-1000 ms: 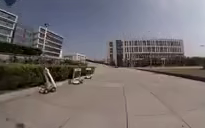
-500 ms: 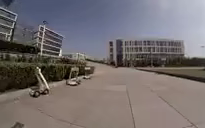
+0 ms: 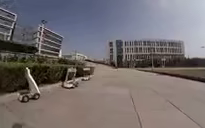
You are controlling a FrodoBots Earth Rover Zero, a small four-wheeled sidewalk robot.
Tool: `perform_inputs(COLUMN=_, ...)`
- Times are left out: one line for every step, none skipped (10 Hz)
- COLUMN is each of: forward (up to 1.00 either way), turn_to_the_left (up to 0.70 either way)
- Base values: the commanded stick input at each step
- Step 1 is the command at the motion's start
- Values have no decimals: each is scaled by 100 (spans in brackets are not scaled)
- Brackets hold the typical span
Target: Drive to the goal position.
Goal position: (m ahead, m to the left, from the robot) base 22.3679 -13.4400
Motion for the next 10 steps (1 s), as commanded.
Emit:
perform_inputs(forward=70, turn_to_the_left=0)
perform_inputs(forward=70, turn_to_the_left=0)
perform_inputs(forward=70, turn_to_the_left=0)
perform_inputs(forward=70, turn_to_the_left=0)
perform_inputs(forward=70, turn_to_the_left=0)
perform_inputs(forward=70, turn_to_the_left=0)
perform_inputs(forward=70, turn_to_the_left=0)
perform_inputs(forward=70, turn_to_the_left=0)
perform_inputs(forward=70, turn_to_the_left=0)
perform_inputs(forward=70, turn_to_the_left=0)
